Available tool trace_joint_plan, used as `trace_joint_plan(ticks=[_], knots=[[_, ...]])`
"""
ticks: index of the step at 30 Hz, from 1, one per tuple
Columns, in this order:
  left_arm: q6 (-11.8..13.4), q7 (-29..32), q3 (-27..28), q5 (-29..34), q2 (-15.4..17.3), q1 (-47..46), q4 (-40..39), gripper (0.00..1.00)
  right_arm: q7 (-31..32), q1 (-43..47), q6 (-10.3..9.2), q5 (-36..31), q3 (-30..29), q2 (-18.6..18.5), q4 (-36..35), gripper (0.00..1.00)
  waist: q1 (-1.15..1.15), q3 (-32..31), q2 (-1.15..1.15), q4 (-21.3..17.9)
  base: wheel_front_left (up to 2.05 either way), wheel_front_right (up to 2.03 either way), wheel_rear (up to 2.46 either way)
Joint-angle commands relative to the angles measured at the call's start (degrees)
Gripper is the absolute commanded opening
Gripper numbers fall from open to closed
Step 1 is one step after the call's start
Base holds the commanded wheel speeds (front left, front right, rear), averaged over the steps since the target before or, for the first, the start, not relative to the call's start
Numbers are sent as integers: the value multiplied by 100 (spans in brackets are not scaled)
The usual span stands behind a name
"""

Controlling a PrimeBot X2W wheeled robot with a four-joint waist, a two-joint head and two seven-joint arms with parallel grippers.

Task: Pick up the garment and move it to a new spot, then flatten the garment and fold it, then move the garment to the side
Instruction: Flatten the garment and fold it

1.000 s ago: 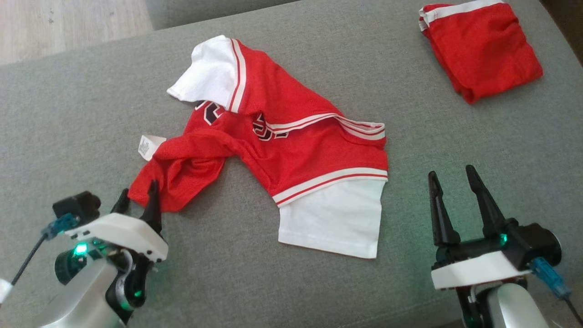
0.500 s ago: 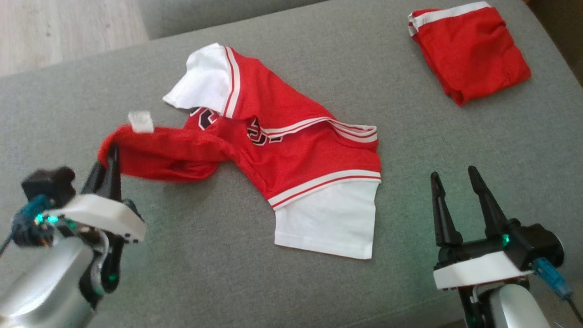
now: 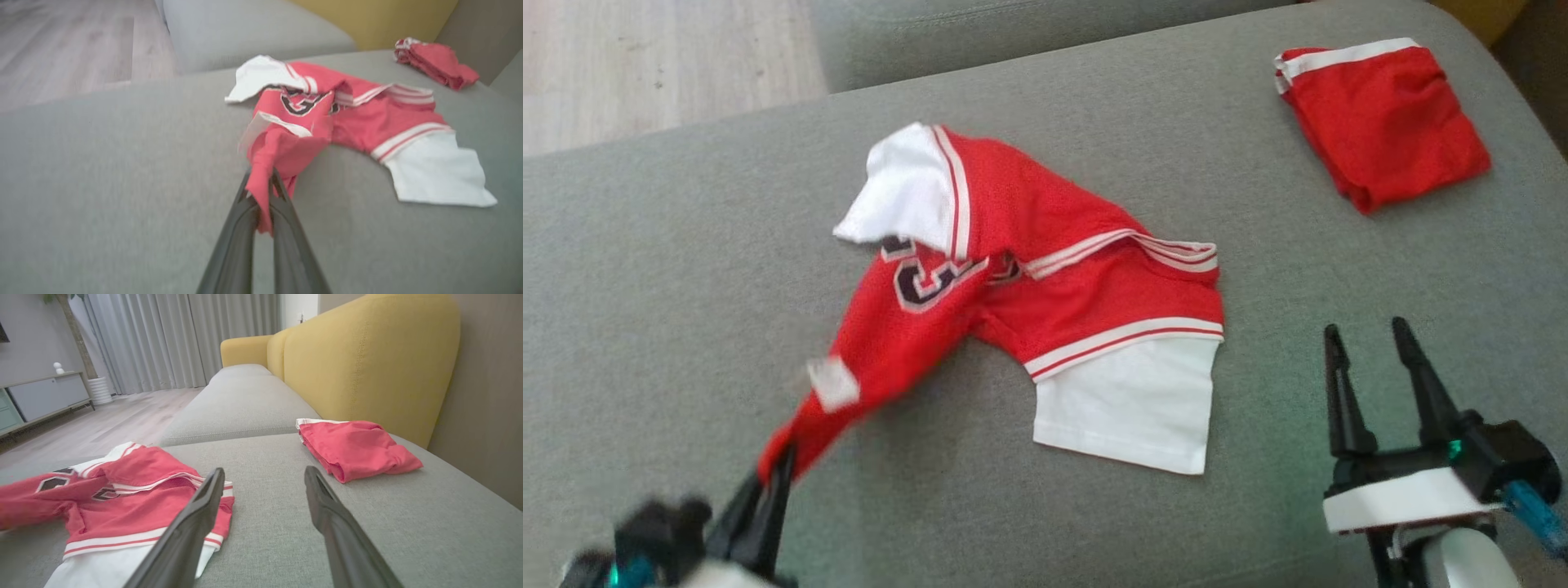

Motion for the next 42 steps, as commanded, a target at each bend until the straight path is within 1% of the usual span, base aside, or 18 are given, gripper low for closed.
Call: trace_joint_plan(ticks=[1, 3, 5, 6, 7, 8, 9, 12, 14, 16, 17, 18, 21, 25, 30, 33, 40, 42], knots=[[102, -191, 194, 102, 292, -61, -63, 0, -62, -34, -4, -17, 77, -30, -212, 100, 0, 6, 0, 63, 0, 0, 0], [157, -436, 131, 177, 196, 177, 138, 0, -62, 13, -4, -64, 51, -30, -200, 100, 0, -4, 0, 151, 0, 0, 0], [100, -638, 56, 423, 47, 256, 341, 0, -62, 45, -4, -121, 40, -30, -185, 100, 0, -39, 0, 236, 0, 0, 0], [31, -704, 55, 458, -99, 316, 441, 38, -62, 51, -4, -139, 31, -30, -175, 100, 0, -65, 0, 268, 0, 0, 0], [-94, -745, -28, 635, -173, 348, 557, 69, -62, 49, -4, -170, 43, -30, -162, 100, 0, -103, 0, 293, 0, 0, 0], [-208, -773, -68, 766, -300, 395, 679, 93, -62, 46, -4, -207, 50, -30, -150, 100, 0, -137, 0, 317, 0, 0, 0], [-334, -786, -104, 817, -439, 489, 830, 100, -62, 34, -4, -229, 49, -30, -141, 100, 0, -177, 0, 331, 0, 0, 0], [-680, -796, -173, 942, -758, 809, 1384, 100, -62, 5, -4, -312, 32, -30, -121, 100, 0, -337, 0, 368, 0, 0, 0], [-706, -797, -132, 967, -826, 923, 1569, 100, -62, 8, -4, -337, 19, -30, -111, 100, 0, -387, 0, 379, 0, 0, 0], [-648, -798, 154, 949, -1021, 1130, 1832, 100, -62, 23, -4, -387, -20, -30, -94, 100, 0, -494, 0, 414, 0, 0, 0], [-617, -799, 346, 949, -1118, 1233, 1903, 100, -62, 38, -4, -408, -37, -30, -85, 100, 0, -546, 0, 433, 0, 0, 0], [-535, -799, 834, 1024, -1309, 1410, 1919, 100, -62, 82, -4, -438, -86, -30, -79, 100, 0, -626, 0, 485, 0, 0, 0], [-458, -799, 1666, 1289, -1615, 1627, 1748, 100, -62, 148, -4, -462, -179, -30, -88, 100, 0, -699, 0, 589, 0, 0, 0], [-602, -800, 2568, 1963, -2073, 1825, 1430, 100, -62, 193, -4, -482, -264, -30, -81, 100, 0, -759, 0, 712, 0, 0, 0], [-929, -800, 3357, 2799, -2802, 1894, 1249, 100, -62, 209, -4, -476, -366, -30, -6, 100, 0, -845, 0, 871, 0, 0, 0], [-1210, -800, 3741, 3194, -3267, 1819, 1274, 100, -62, 191, -4, -447, -396, -30, 67, 100, 0, -870, 0, 956, 0, 0, 0], [-2001, -800, 4286, 4070, -4159, 1728, 1530, 100, -62, 172, -4, -348, -257, -30, 437, 100, 0, -885, 0, 1022, 0, 0, 0], [-2127, -800, 4376, 4197, -4271, 1734, 1528, 100, -62, 159, -4, -303, -216, -30, 462, 100, 0, -878, 0, 1015, 0, 0, 0]])
